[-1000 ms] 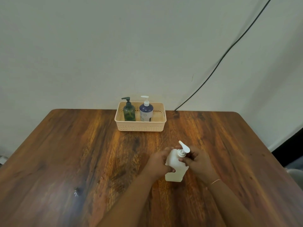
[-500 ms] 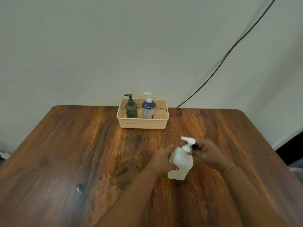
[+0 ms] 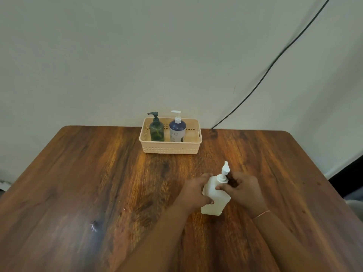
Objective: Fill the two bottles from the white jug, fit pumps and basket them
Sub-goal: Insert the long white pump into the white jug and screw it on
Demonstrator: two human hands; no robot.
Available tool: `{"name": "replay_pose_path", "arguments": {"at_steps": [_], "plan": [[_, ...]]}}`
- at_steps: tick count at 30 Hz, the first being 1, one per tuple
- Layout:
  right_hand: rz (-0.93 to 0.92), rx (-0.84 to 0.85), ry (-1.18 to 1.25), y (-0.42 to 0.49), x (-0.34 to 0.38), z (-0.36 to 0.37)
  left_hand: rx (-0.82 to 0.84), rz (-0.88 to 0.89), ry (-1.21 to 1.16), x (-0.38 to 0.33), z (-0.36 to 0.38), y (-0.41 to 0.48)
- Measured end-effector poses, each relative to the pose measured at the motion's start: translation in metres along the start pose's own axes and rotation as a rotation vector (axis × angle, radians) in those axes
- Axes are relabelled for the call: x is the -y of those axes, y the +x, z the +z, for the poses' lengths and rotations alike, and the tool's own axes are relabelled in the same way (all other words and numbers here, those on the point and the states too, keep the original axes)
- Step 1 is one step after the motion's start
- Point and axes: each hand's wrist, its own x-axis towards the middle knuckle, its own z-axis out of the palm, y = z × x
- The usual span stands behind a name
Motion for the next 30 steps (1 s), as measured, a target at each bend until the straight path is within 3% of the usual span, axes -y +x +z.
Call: {"name": "replay_pose_path", "arguments": {"at_steps": [3, 7, 12, 16, 20, 25, 30], "plan": [[0.141, 0.054, -0.047, 0.005, 0.004, 0.004, -0.002, -0.008, 0.004, 0.0, 0.0, -0.001], [0.285, 0.199, 0.345, -0.006, -0.003, 0.012, -0.008, 0.002, -0.004, 0.0, -0.001, -0.002], [0.423, -0.058, 0.508, -0.014, -0.001, 0.021, -0.008, 0.005, -0.004, -0.001, -0.001, -0.001], [0.388, 0.116, 0.654, -0.011, 0.001, 0.017, -0.013, 0.005, -0.017, -0.001, -0.001, -0.001], [0.386, -0.066, 0.624, -0.017, -0.005, 0.017, -0.015, -0.011, -0.018, -0.001, 0.0, -0.002], [0.319, 0.05, 0.531, -0.02, -0.008, 0.02, -0.016, -0.033, -0.026, -0.002, 0.001, -0.001], [0.365, -0.106, 0.635, -0.023, -0.007, 0.018, -0.02, -0.037, -0.038, -0.004, 0.0, -0.003]]}}
